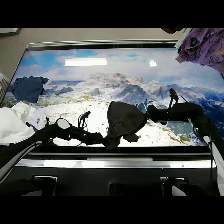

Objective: Fold the clothes and pants, and hang the long-sleeved shirts on hangers.

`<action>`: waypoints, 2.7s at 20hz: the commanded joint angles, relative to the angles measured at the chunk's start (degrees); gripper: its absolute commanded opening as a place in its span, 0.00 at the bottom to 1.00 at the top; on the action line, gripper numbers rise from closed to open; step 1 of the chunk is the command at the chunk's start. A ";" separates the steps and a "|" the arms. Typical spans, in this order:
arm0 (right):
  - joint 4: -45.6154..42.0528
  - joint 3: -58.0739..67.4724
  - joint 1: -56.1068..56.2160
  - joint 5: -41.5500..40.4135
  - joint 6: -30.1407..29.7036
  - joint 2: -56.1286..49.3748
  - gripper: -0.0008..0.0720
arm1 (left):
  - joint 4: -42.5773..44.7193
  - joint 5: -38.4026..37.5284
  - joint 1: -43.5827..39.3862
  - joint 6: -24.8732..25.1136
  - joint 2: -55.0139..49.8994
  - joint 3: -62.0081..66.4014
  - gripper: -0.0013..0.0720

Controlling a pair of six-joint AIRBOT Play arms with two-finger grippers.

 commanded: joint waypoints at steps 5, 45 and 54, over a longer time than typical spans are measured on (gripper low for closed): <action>-0.04 0.04 0.04 -0.02 -0.07 4.07 0.07 | -4.70 5.53 -1.33 0.17 -4.11 0.02 0.10; -20.28 63.73 0.74 2.93 20.59 -26.38 0.07 | 47.12 8.79 24.98 -31.63 8.22 43.87 0.04; -20.50 63.73 11.78 -3.72 19.12 -41.72 0.07 | 45.07 10.78 24.87 -31.67 -10.88 43.87 0.04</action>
